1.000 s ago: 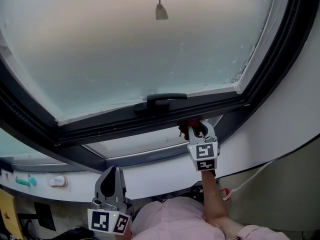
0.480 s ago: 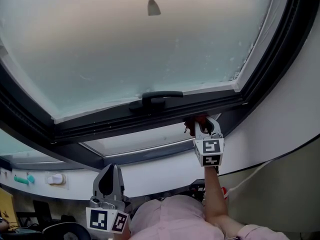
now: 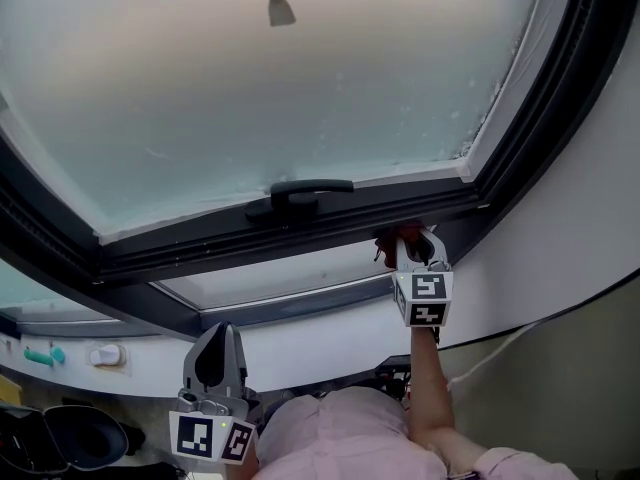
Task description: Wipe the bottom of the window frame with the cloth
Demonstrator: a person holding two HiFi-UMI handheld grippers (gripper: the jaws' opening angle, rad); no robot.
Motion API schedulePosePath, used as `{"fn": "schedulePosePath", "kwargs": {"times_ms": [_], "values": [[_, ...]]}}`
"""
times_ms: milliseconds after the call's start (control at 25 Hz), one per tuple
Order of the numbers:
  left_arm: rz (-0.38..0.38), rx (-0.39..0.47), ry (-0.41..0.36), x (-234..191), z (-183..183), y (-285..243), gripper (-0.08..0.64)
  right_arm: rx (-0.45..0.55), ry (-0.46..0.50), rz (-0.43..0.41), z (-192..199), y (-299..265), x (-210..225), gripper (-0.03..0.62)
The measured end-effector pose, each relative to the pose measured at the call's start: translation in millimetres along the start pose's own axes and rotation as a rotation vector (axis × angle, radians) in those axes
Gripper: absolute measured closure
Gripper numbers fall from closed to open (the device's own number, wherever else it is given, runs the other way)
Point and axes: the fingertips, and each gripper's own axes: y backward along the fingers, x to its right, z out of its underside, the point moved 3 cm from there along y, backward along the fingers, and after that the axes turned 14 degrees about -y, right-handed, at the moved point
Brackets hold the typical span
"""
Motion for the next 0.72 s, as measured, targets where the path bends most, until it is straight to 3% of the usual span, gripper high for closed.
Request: {"fn": "schedulePosePath", "kwargs": {"times_ms": [440,720], "values": [[0.004,0.003,0.009,13,4,-6,0.565,-0.002,0.046,-0.04,-1,0,2,0.531],[0.002,0.001,0.012,11,4,-6,0.565,0.003,-0.006,0.062,-1,0,36,0.531]]}}
